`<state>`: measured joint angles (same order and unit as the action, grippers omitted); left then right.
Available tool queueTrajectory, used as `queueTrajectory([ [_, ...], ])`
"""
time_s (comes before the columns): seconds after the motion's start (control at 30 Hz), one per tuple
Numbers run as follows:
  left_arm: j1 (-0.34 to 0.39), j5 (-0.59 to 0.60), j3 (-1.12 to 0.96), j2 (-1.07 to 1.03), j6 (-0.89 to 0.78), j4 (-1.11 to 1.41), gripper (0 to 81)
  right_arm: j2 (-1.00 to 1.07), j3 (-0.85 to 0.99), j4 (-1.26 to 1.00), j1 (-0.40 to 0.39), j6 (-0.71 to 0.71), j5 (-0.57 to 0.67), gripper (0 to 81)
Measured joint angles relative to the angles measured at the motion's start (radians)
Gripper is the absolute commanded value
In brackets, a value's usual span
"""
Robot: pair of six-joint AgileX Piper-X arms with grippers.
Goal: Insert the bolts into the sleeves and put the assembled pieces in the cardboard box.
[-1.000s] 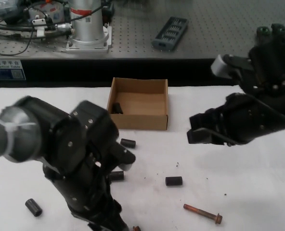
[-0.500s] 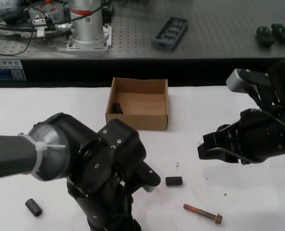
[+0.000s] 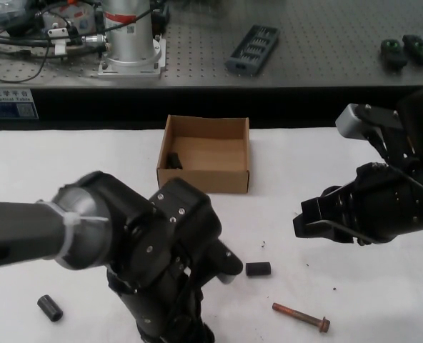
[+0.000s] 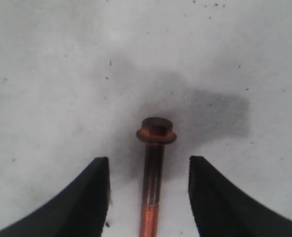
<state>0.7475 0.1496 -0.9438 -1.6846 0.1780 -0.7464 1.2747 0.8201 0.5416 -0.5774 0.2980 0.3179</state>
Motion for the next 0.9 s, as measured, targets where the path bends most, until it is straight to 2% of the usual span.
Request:
queueTrajectory([
  [0.17,0.000,-0.001,-0.005,-0.040,0.005,-0.017,35.8,0.000,0.000,0.000,0.000,0.000,0.000,24.7],
  [0.37,0.000,-0.010,-0.008,-0.046,0.016,-0.019,25.3,0.000,0.000,0.000,0.000,0.000,0.000,24.7],
  [0.53,0.000,-0.017,-0.012,-0.047,0.031,-0.024,24.3,0.000,0.000,0.000,0.000,0.000,0.000,24.7],
  [0.6,0.000,-0.017,-0.012,-0.047,0.035,-0.026,20.4,0.000,0.000,0.000,0.000,0.000,0.000,24.7],
  [0.8,0.003,-0.014,-0.031,-0.052,0.037,-0.056,0.6,0.000,0.000,0.000,0.000,0.000,0.000,24.7],
  [0.9,0.006,0.047,-0.059,-0.060,0.023,-0.068,0.6,0.000,0.000,0.000,0.000,0.000,0.000,24.7],
])
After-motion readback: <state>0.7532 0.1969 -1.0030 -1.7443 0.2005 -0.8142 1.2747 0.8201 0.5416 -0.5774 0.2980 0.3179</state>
